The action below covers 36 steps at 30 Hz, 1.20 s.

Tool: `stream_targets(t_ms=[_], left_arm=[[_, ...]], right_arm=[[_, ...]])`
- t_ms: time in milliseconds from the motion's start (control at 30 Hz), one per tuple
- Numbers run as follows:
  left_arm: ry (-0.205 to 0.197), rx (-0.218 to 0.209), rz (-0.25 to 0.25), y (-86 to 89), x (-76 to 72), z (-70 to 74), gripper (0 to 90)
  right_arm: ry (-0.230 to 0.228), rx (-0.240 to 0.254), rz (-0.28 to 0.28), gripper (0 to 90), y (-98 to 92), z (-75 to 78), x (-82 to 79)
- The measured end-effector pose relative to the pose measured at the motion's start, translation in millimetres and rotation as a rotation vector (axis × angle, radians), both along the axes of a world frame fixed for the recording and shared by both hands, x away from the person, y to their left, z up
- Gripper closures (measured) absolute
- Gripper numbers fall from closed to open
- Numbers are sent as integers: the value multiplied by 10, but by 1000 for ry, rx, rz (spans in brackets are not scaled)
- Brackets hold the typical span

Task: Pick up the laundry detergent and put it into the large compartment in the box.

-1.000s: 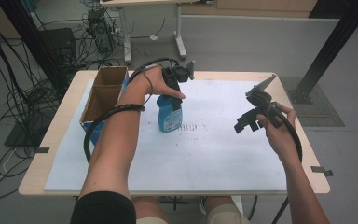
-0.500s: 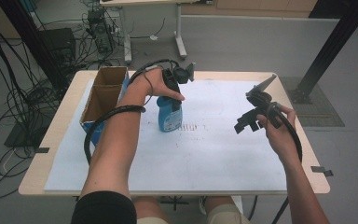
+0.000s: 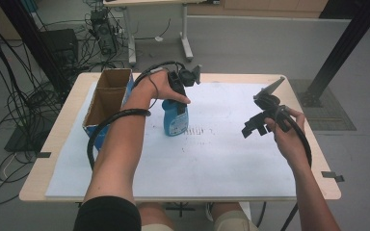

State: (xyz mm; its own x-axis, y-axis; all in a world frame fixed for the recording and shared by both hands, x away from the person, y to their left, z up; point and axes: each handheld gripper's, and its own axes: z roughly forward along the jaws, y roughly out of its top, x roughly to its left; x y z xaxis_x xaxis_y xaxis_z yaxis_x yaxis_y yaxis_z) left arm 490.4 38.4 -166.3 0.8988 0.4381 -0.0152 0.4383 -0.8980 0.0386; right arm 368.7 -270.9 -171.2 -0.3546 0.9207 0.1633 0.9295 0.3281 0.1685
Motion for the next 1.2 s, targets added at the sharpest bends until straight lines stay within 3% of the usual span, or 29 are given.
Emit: stream_targets(t_ms=[567, 1200], left_arm=[[6, -3, 0, -13, 26, 5, 367], [5, 2, 0, -26, 25, 5, 373]], right_arm=[[5, -1, -4, 42, -13, 6, 11], [4, 0, -3, 42, 6, -3, 26]])
